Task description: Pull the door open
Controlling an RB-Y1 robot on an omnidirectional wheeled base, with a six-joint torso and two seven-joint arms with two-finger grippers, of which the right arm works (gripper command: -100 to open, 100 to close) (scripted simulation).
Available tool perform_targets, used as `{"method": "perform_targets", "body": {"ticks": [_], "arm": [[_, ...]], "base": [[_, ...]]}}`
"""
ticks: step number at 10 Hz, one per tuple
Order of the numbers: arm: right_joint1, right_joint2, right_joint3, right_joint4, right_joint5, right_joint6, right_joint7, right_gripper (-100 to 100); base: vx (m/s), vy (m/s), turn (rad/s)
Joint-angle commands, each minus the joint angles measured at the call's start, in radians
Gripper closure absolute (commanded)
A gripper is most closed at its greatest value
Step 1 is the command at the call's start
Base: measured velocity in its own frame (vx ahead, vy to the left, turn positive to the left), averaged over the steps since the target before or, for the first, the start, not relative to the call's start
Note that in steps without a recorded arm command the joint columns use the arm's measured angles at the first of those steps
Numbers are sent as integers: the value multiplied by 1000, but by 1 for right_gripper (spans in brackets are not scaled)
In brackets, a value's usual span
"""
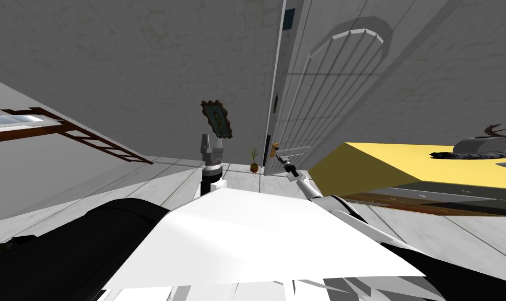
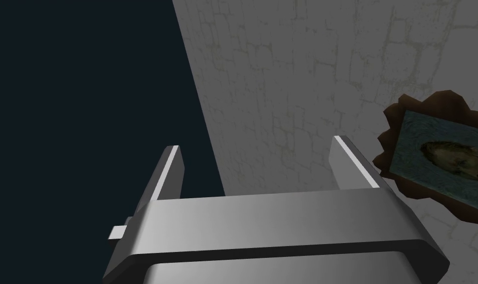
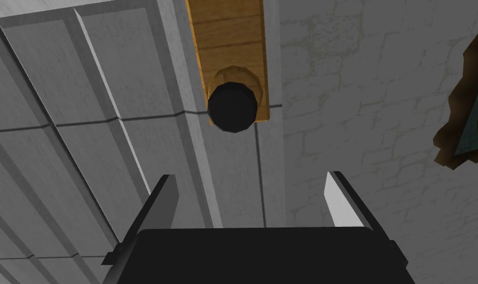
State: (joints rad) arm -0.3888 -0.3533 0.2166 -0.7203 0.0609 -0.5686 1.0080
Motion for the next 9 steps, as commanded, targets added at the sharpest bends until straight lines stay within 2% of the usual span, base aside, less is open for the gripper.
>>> {"method": "perform_targets", "body": {"ticks": [1, 3, 9], "arm": [[3, -16, 21, -2, 18, -14, 30, -100], [0, -8, 10, 7, 10, -13, 26, -100], [-1, 2, -6, 15, 5, -15, 42, -100]], "base": [[-79, -150, 25], [44, -42, 17], [191, 48, 27]]}}
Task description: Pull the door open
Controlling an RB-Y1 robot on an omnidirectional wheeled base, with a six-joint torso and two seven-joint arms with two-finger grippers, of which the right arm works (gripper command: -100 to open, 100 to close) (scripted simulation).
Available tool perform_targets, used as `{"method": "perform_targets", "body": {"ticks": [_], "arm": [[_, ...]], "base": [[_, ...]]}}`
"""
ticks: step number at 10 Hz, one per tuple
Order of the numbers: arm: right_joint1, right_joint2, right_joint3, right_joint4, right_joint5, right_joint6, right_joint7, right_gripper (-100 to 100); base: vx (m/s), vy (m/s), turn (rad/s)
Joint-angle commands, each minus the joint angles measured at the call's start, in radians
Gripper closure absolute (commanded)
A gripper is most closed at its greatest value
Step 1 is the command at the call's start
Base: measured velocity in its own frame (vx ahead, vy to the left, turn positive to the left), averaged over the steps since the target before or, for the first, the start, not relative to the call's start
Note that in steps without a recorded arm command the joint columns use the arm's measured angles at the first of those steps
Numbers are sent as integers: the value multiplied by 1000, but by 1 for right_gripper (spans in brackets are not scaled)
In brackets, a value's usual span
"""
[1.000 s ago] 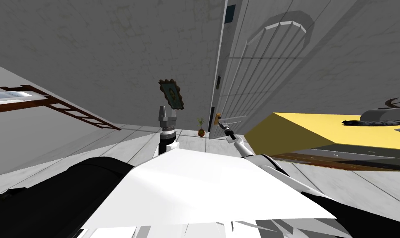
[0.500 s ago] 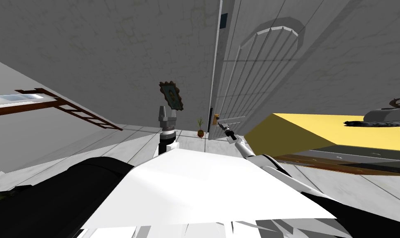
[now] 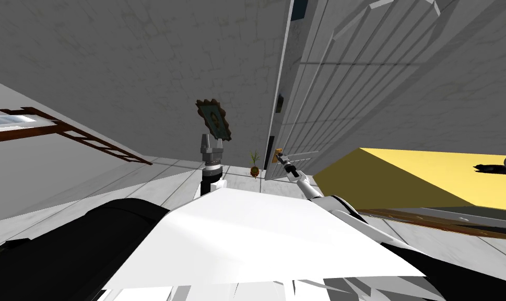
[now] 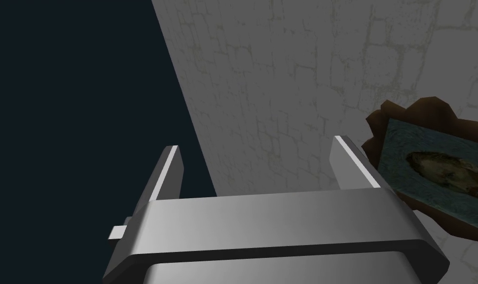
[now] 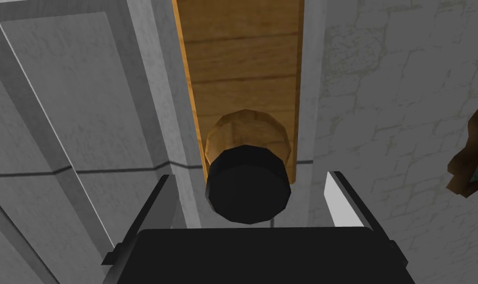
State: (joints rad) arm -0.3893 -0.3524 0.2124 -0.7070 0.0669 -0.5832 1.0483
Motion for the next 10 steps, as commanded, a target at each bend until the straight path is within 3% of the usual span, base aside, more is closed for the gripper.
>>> {"method": "perform_targets", "body": {"ticks": [1, 2, 3, 8, 10], "arm": [[0, 2, -4, 2, -1, -1, 4, -100], [0, 1, -2, 1, -1, 0, 2, -100], [0, 1, -2, 1, -1, 0, 2, 100], [0, 1, -2, 1, -1, 0, 2, 100], [0, 1, 3, 2, -15, 3, -47, 100]], "base": [[178, 50, 21], [78, 24, 3], [-10, -5, -6], [-13, -5, 3], [-18, -23, 39]]}}
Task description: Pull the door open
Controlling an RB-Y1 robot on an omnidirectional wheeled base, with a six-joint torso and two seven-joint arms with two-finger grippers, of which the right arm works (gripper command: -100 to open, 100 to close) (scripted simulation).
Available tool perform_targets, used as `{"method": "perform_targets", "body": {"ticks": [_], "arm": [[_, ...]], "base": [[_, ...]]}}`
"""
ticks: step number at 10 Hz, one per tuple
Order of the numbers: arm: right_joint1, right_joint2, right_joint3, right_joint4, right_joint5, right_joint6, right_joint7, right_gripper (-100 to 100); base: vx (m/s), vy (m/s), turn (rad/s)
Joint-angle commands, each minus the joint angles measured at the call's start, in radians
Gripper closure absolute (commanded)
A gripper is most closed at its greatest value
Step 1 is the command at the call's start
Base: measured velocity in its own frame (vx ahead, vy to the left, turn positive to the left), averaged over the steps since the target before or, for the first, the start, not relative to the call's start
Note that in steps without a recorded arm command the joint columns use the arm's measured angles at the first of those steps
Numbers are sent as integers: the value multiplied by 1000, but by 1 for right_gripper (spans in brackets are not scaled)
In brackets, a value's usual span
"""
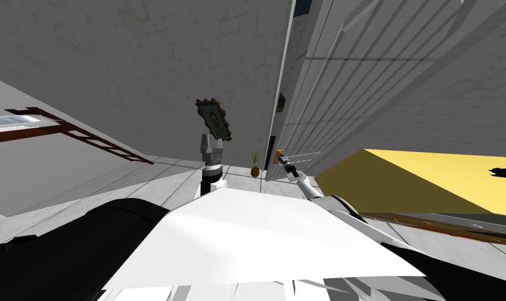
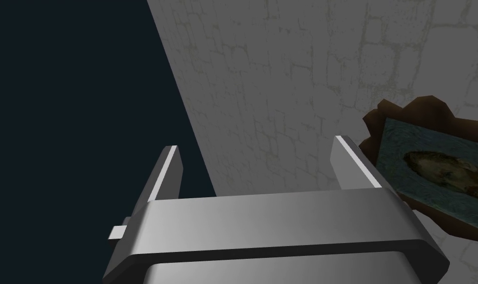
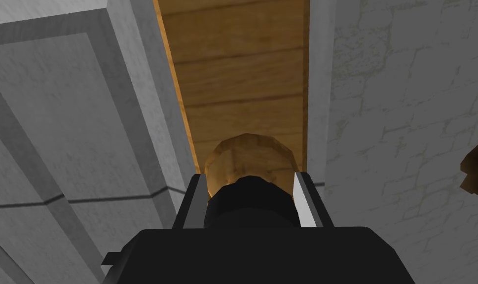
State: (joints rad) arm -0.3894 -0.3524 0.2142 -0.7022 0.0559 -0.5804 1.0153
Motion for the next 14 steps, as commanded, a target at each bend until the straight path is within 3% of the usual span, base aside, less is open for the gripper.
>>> {"method": "perform_targets", "body": {"ticks": [1, 14], "arm": [[0, 1, 3, -3, -10, 0, -34, 100], [-5, 1, 30, -8, -113, 7, -344, 100]], "base": [[-25, -25, 28], [-32, -30, 41]]}}
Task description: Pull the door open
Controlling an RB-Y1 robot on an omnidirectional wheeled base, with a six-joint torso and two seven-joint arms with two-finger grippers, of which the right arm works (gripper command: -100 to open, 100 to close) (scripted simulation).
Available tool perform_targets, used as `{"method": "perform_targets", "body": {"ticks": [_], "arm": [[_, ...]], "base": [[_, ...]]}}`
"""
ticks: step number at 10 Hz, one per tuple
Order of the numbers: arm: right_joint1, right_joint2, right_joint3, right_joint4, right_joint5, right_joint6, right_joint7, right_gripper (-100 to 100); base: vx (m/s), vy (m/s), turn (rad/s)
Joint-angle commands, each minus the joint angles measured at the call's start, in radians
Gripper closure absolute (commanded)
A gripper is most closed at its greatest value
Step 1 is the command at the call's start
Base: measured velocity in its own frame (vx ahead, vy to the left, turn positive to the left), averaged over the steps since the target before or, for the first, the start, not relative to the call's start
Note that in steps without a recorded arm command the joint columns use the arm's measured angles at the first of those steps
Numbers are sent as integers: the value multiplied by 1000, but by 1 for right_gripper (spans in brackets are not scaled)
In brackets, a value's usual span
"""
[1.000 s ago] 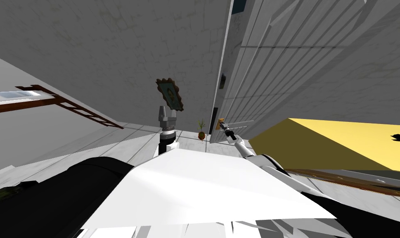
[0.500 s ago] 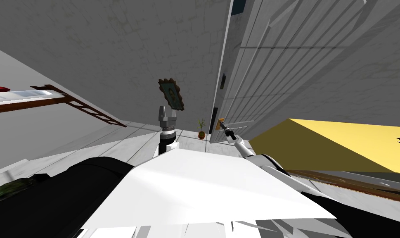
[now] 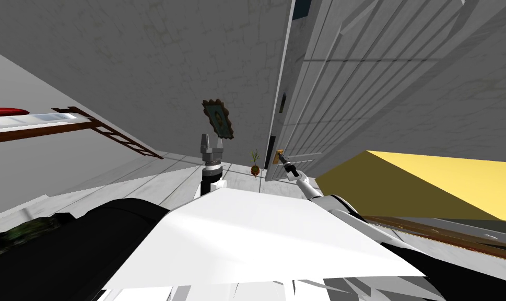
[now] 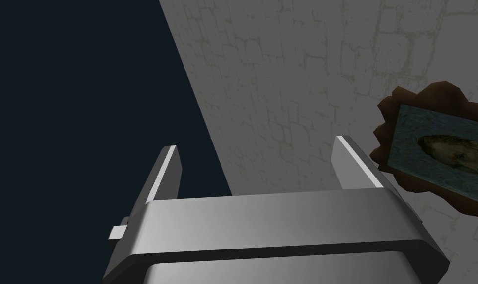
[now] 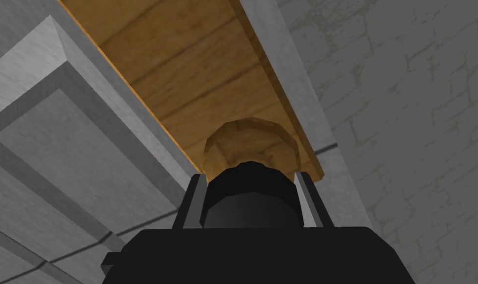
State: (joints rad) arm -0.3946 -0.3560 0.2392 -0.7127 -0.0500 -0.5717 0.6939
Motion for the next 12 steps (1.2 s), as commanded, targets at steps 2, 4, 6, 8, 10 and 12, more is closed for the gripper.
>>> {"method": "perform_targets", "body": {"ticks": [2, 4, 6, 8, 10, 12], "arm": [[0, 5, 8, 1, -20, 0, -69, 100], [-1, 5, 12, 1, -32, 1, -106, 100], [-2, 5, 19, -1, -61, 3, -169, 100], [-3, 5, 23, -2, -75, 4, -219, 100], [-4, 5, 27, -2, -89, 5, -265, 100], [-4, 5, 31, -3, -104, 6, -305, 100]], "base": [[-27, -29, 33], [-40, -31, 45], [-35, -42, 56], [-36, -31, 38], [-28, -24, 40], [-43, -44, 54]]}}
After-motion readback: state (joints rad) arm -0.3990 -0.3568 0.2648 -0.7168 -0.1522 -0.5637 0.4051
